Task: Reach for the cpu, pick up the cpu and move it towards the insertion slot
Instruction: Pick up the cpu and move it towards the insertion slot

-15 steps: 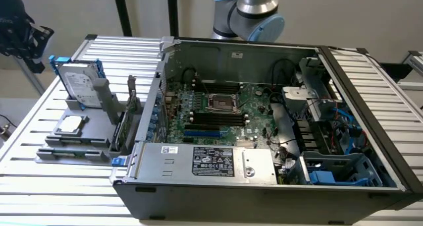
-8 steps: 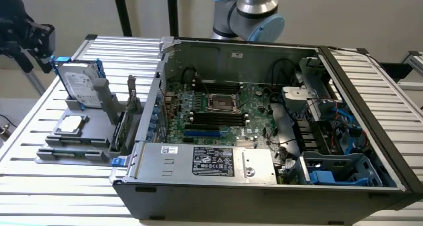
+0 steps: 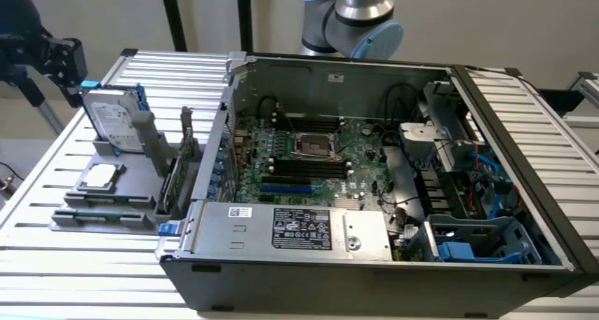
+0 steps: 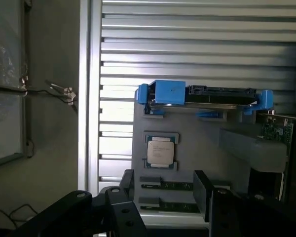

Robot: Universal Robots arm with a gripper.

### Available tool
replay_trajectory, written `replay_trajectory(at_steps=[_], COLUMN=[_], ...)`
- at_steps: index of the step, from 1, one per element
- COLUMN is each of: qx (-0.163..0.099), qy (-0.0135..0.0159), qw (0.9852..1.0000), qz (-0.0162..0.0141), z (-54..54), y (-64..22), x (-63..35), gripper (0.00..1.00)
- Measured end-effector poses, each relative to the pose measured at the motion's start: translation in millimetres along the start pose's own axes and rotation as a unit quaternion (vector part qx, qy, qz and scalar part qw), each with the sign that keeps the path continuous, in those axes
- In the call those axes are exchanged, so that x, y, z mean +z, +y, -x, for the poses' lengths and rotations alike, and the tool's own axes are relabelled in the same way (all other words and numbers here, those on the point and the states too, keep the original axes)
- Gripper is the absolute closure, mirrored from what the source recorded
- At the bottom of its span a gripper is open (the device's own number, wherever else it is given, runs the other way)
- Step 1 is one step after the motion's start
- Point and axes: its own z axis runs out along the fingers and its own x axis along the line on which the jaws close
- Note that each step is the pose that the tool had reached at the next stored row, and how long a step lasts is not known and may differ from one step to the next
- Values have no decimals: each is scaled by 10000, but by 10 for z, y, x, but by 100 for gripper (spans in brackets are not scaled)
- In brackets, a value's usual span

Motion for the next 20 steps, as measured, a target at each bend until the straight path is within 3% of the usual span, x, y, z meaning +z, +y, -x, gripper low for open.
replay_trajectory(at_steps=[20], qx=[0], qy=[1], qw=[10000], qz=[0], z=[53], y=[-15], x=[363], gripper=[40])
